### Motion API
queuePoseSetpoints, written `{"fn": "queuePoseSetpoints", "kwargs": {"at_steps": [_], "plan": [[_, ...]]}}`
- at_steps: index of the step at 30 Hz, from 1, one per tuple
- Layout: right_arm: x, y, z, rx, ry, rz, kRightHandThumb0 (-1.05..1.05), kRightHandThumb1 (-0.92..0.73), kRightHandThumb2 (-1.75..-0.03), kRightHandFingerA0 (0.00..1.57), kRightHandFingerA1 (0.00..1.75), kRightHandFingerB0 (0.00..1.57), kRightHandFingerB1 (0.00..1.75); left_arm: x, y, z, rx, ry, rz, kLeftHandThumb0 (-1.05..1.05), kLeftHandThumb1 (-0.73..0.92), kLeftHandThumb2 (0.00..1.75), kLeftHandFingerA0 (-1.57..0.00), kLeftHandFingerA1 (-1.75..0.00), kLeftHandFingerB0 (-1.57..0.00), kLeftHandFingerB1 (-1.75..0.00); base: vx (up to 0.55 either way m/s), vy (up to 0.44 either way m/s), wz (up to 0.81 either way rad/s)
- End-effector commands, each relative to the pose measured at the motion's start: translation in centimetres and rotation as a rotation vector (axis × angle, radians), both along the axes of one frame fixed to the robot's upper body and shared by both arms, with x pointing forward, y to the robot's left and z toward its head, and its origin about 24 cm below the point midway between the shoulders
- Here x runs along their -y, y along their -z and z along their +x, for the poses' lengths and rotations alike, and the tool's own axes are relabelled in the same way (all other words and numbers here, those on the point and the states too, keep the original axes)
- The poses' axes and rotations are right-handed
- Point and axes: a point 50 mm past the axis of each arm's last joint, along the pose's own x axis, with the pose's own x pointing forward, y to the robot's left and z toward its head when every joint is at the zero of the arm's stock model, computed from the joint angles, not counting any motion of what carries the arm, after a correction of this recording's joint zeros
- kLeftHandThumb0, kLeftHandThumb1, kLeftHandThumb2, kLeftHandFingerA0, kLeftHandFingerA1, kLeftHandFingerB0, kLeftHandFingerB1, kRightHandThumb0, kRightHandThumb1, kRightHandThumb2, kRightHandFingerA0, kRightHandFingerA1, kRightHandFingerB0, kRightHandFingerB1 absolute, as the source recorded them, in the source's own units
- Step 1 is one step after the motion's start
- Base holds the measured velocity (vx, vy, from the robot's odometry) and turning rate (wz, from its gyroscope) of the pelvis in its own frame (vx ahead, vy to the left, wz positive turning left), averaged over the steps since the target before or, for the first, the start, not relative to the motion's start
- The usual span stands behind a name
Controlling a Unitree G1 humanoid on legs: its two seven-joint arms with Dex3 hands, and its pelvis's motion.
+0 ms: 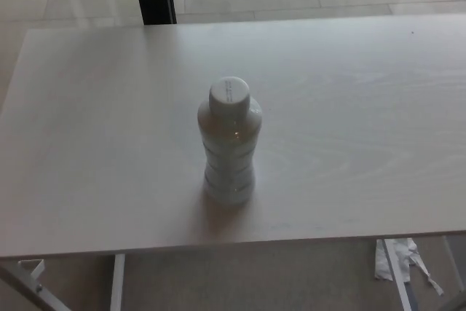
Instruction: Pick up a bottle and hand it
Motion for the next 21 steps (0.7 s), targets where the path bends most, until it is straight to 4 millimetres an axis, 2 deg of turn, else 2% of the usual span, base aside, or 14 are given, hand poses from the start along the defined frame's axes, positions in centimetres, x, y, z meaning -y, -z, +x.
{"fn": "queuePoseSetpoints", "kwargs": {"at_steps": [1, 4, 5, 6, 7, 8, 11, 12, 13, 14, 15, 19, 20, 21], "plan": [[1.3, -2.5, 0.4, 0.21, 0.053, 0.025, -0.71, -0.65, -0.59, 1.11, 1.57, 0.25, 0.52, -1.9, -6.3, 5.8, 0.231, 0.058, 0.047, -0.9, 0.31, 0.71, -0.97, -0.65, -0.51, -0.6, 0.0, 0.0, 0.0], [1.1, -2.6, 0.4, 0.21, 0.055, 0.03, -0.7, -0.64, -0.61, 1.12, 1.55, 0.25, 0.53, -1.2, -8.9, 8.9, 0.289, 0.187, 0.082, -0.92, 0.28, 0.75, -0.68, -0.71, -0.5, -0.55, -0.01, -0.003, 0.03], [1.1, -2.6, 0.4, 0.213, 0.047, 0.031, -0.7, -0.64, -0.62, 1.12, 1.55, 0.25, 0.53, -0.7, -9.9, 10.2, 0.304, 0.229, 0.11, -0.87, 0.45, 0.55, -0.59, -0.67, -0.54, -0.5, 0.0, 0.0, 0.0], [1.1, -2.5, 0.4, 0.205, 0.052, 0.028, -0.7, -0.64, -0.61, 1.12, 1.54, 0.25, 0.53, -0.3, -10.7, 11.3, 0.329, 0.285, 0.133, -0.85, 0.47, 0.55, -0.63, -0.6, -0.51, -0.45, 0.0, 0.0, 0.0], [1.1, -2.5, 0.4, 0.206, 0.05, 0.028, -0.7, -0.64, -0.61, 1.12, 1.52, 0.26, 0.54, 0.3, -11.4, 12.4, 0.344, 0.331, 0.156, -0.82, 0.37, 0.82, -0.59, -0.62, -0.44, -0.49, 0.0, 0.0, 0.0], [1.0, -2.4, 0.4, 0.216, 0.062, 0.049, -0.69, -0.63, -0.61, 1.14, 1.52, 0.28, 0.54, 1.1, -12.4, 13.8, 0.381, 0.389, 0.171, -0.78, 0.49, 0.57, -0.63, -0.52, -0.44, -0.37, 0.0, 0.0, 0.0], [1.0, -2.5, 0.5, 0.218, 0.062, 0.053, -0.69, -0.63, -0.61, 1.14, 1.52, 0.28, 0.54, 1.2, -12.5, 14.0, 0.384, 0.394, 0.17, -0.78, 0.49, 0.57, -0.63, -0.52, -0.44, -0.37, 0.0, 0.0, 0.0], [1.0, -2.6, 0.6, 0.223, 0.046, 0.048, -0.69, -0.64, -0.62, 1.17, 1.59, 0.27, 0.55, 4.3, -14.7, 17.1, 0.462, 0.526, 0.166, -0.69, 0.54, 0.57, -0.69, -0.49, -0.35, -0.34, 0.0, 0.0, 0.0], [1.0, -2.6, 0.7, 0.223, 0.046, 0.047, -0.69, -0.64, -0.61, 1.17, 1.57, 0.27, 0.55, 6.8, -15.8, 18.7, 0.501, 0.639, 0.172, -0.71, 0.56, 0.57, -0.75, -0.7, -0.27, -0.36, -0.01, 0.005, 0.08], [1.1, -2.6, 0.7, 0.219, 0.042, 0.044, -0.69, -0.64, -0.61, 1.15, 1.57, 0.26, 0.54, 7.9, -16.0, 19.3, 0.533, 0.667, 0.157, -0.72, 0.43, 0.83, -0.48, -0.65, -0.23, -0.48, 0.0, 0.0, 0.0], [1.1, -2.6, 0.6, 0.216, 0.04, 0.04, -0.7, -0.64, -0.61, 1.19, 1.56, 0.27, 0.56, 9.0, -16.1, 19.9, 0.54, 0.69, 0.144, -0.63, 0.55, 0.56, -0.3, -0.49, -0.23, -0.36, 0.0, 0.0, 0.0], [1.0, -2.5, 0.8, 0.202, 0.03, 0.032, -0.71, -0.64, -0.61, 1.18, 1.55, 0.25, 0.55, 12.9, -16.6, 21.6, 0.553, 0.798, 0.133, -0.63, 0.57, 0.57, -0.23, -0.49, -0.22, -0.38, 0.0, 0.0, 0.0], [1.0, -2.6, 0.9, 0.21, 0.03, 0.037, -0.75, -0.5, -0.82, 1.23, 1.4, 0.23, 0.58, 14.4, -16.5, 22.3, 0.544, 0.845, 0.121, -0.64, 0.57, 0.57, -0.23, -0.5, -0.22, -0.38, 0.0, 0.0, 0.0], [0.8, -2.7, 0.9, 0.214, 0.026, 0.039, -0.72, -0.63, -0.61, 1.19, 1.55, 0.26, 0.55, 16.5, -16.2, 23.0, 0.521, 0.902, 0.102, -0.68, 0.55, 0.56, -0.25, -0.5, -0.24, -0.36, 0.0, 0.0, 0.0]]}}
